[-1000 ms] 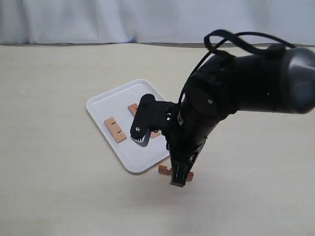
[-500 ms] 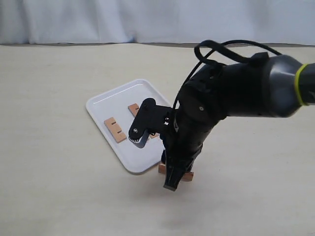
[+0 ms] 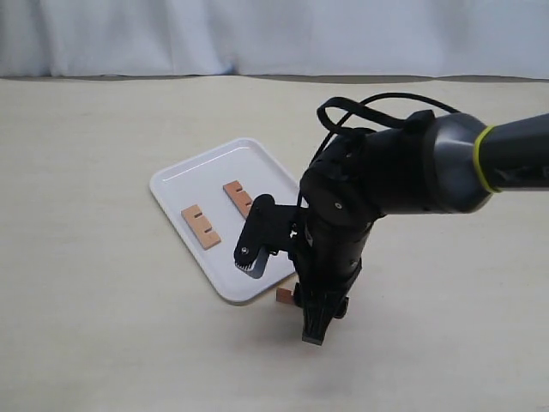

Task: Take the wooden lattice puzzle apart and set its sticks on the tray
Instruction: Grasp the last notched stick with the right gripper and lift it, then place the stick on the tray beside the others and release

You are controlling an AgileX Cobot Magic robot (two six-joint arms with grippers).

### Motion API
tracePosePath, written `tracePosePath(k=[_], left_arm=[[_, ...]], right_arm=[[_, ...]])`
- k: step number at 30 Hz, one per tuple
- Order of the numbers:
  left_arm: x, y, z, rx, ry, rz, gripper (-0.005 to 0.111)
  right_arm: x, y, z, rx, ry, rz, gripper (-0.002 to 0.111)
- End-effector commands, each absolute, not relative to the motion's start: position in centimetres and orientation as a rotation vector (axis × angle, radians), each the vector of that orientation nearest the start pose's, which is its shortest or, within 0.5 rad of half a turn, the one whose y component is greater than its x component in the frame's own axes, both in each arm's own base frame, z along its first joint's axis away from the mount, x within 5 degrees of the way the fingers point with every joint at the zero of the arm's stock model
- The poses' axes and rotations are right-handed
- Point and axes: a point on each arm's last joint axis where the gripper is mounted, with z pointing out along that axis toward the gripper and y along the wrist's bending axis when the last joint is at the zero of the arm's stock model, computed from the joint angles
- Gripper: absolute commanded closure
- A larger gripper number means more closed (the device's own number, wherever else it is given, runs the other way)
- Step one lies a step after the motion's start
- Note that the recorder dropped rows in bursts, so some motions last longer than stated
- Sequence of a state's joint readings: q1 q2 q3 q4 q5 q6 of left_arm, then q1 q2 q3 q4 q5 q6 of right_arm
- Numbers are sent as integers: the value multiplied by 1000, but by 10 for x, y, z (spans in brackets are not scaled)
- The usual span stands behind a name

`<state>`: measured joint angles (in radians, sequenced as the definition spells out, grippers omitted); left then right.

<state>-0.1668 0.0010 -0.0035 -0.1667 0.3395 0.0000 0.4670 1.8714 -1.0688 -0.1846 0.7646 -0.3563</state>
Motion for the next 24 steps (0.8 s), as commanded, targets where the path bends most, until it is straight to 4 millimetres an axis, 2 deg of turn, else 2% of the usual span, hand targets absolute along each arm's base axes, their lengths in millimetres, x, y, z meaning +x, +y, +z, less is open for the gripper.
tracePosePath(k=[1,5,6,9,11,13,17,24], left_arm=[[52,-14,184,53,1817,-287,107],[52,-14,184,53,1817,-287,107],[52,-14,184,53,1817,-287,107],[52,-14,184,53,1817,-287,107],[52,-14,184,53,1817,-287,107],[52,-14,184,53,1817,-287,107],[52,-14,184,53,1817,-287,107],[52,-14,184,53,1817,-287,107]], right_arm=[[301,137,142,-1402,2717,-209,52],[300,136,136,-1417,2744,-212,52],[297,135,128,-1445,2762,-214,52],[297,134,121,-1475,2771,-230,55],[298,135,121,-1478,2758,-228,71],[298,135,121,-1538,2730,-224,104],[295,133,128,-1584,2723,-232,104],[292,132,176,-1497,2590,-229,104]])
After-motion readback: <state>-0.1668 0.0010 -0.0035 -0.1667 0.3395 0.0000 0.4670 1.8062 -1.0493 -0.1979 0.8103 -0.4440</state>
